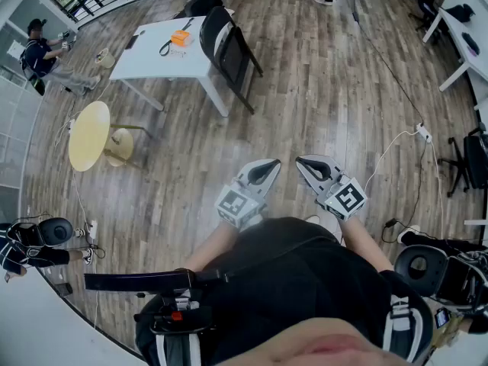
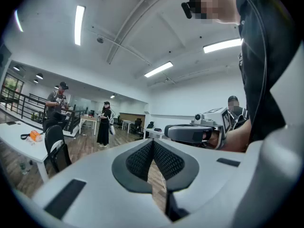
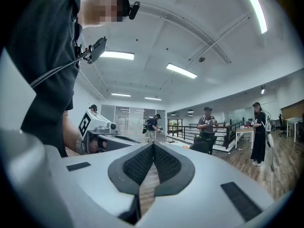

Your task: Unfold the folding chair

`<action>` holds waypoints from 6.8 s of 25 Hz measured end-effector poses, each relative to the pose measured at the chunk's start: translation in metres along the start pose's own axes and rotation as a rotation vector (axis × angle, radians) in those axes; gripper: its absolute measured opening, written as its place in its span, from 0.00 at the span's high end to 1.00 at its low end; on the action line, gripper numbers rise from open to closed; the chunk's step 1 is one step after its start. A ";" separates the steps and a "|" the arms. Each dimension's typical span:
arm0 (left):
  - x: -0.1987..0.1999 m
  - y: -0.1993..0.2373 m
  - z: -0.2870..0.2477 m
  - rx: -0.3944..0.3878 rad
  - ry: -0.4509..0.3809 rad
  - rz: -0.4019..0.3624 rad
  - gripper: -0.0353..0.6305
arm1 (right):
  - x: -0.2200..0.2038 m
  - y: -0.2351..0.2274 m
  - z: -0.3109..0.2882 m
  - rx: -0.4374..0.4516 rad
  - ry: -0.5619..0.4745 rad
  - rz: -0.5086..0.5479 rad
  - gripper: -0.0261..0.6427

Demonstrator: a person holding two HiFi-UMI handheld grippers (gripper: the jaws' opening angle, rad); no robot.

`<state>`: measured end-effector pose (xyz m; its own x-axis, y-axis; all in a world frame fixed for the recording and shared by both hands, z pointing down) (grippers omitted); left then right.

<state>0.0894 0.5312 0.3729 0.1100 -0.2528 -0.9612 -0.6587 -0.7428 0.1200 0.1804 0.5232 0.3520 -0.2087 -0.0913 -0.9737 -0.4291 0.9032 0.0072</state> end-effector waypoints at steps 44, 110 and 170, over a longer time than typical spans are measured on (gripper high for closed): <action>-0.011 0.123 0.115 0.095 -0.076 0.023 0.94 | 0.037 0.060 -0.165 0.102 -0.040 -0.002 0.95; 0.074 0.569 -0.090 0.085 -0.040 0.088 0.94 | 0.077 -0.319 -0.478 -0.002 0.032 -0.042 0.95; -0.065 0.923 -0.278 0.412 0.799 0.477 0.77 | -0.023 -0.584 -0.614 -0.161 0.240 -0.427 0.95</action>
<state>-0.3193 -0.3102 0.6152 0.1346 -0.9190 -0.3705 -0.9523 -0.2233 0.2078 -0.1041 -0.2597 0.5101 -0.1732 -0.5491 -0.8176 -0.6459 0.6900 -0.3265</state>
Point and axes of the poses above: the fingertips, and each gripper's own axes: z backward along the fingers, y to its left, x out of its top, the point moved 3 cm from there along z, backward along the fingers, and after that the axes turned 11 degrees about y, right-handed, at the moved point
